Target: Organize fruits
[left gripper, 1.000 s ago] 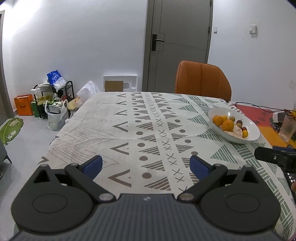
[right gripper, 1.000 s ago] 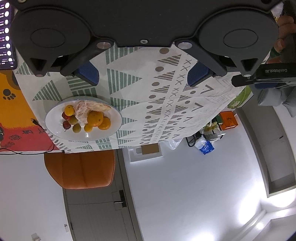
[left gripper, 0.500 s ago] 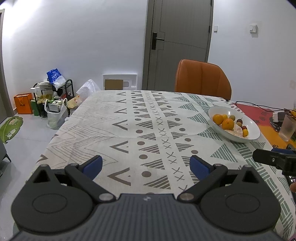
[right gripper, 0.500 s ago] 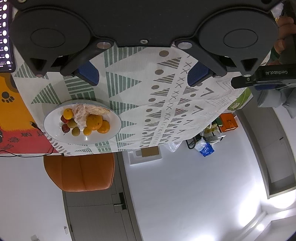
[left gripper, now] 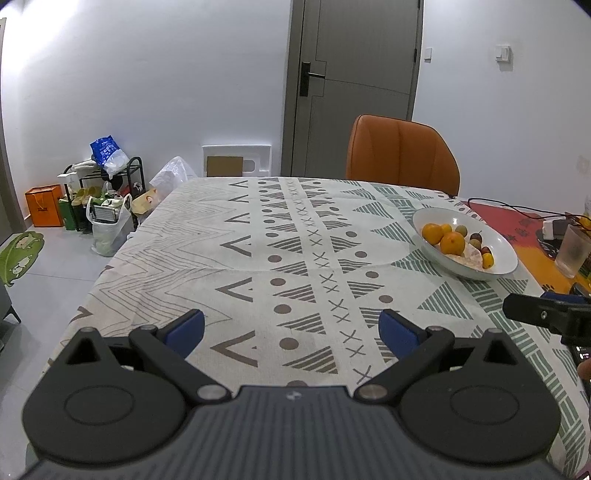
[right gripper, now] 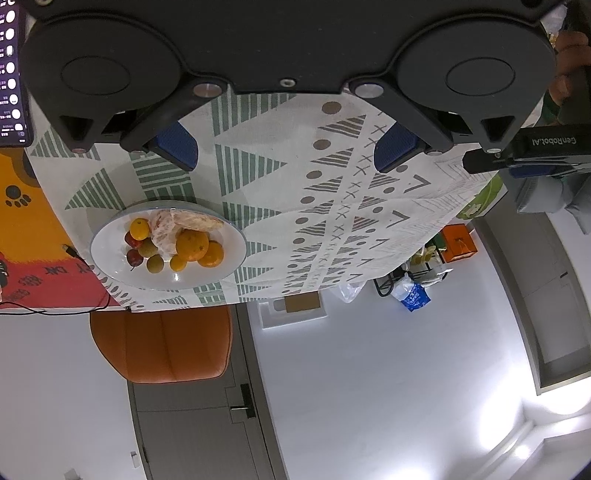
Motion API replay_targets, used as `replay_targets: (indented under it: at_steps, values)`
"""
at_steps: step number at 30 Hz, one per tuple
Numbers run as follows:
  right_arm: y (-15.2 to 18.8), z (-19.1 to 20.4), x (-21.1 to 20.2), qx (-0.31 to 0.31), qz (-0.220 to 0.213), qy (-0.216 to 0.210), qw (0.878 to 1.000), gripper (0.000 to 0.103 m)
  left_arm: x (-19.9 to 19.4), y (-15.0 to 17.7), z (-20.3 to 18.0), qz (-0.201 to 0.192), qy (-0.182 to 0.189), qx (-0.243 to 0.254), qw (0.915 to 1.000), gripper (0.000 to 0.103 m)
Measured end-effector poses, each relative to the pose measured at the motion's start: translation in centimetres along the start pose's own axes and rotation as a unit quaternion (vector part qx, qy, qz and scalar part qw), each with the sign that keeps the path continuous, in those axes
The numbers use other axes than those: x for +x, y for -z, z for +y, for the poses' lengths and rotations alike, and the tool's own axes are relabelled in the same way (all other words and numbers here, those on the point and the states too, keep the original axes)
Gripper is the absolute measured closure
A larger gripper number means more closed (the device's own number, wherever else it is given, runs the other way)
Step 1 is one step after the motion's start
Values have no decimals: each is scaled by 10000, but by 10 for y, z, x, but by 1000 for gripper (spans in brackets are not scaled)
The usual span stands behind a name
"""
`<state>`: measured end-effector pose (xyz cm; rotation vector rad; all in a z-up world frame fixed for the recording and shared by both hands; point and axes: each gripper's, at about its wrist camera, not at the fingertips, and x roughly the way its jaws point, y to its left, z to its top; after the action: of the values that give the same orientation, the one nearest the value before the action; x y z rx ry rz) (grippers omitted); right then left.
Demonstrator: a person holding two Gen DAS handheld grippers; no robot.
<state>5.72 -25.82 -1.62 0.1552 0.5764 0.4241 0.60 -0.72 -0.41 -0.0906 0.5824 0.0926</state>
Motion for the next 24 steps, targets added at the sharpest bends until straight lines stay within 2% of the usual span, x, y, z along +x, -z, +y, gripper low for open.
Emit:
replay_targets:
  at_steps: [24]
  values:
    - [3, 0, 3, 15, 37, 47, 10000, 0, 3, 4, 0, 62, 17, 32, 10000, 3]
